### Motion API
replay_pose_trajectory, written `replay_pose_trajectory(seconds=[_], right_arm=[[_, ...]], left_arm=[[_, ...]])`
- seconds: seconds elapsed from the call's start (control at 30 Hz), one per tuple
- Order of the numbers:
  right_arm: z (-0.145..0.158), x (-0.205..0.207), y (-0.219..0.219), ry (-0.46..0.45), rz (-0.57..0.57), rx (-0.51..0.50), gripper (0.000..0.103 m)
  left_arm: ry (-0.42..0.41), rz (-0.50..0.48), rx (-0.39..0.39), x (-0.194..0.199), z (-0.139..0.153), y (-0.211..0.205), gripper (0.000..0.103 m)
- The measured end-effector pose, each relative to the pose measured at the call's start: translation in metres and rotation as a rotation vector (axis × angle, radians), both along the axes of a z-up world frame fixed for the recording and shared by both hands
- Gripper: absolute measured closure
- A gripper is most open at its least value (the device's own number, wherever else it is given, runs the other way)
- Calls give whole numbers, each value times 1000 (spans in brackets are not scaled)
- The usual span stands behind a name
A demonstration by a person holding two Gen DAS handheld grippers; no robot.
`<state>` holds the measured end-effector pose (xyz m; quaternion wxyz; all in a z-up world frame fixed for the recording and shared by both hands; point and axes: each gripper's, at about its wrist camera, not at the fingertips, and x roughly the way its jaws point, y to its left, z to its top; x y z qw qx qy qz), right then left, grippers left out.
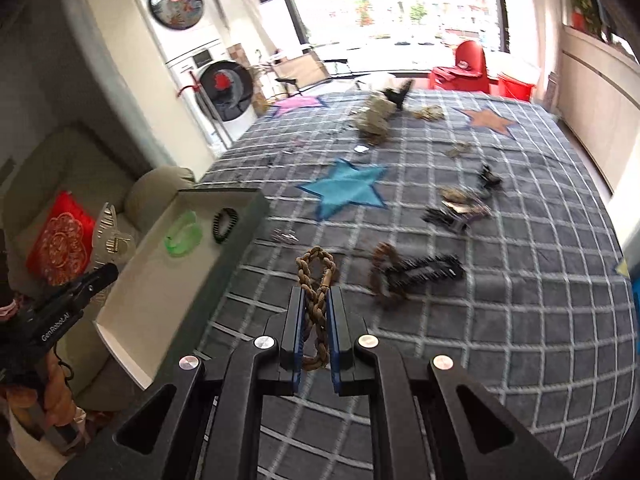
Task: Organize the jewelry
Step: 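Carry the claw clip and braided bracelet over the beige tray with both tools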
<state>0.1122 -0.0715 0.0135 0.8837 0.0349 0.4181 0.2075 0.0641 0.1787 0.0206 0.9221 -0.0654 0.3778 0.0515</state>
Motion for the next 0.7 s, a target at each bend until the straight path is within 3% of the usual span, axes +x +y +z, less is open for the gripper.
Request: replay_pose_trajectory(seconds=[0.7], right_arm=[[30, 41, 79, -24, 192, 11, 91]], left_arm=[[51, 94, -18, 16, -13, 42, 92]])
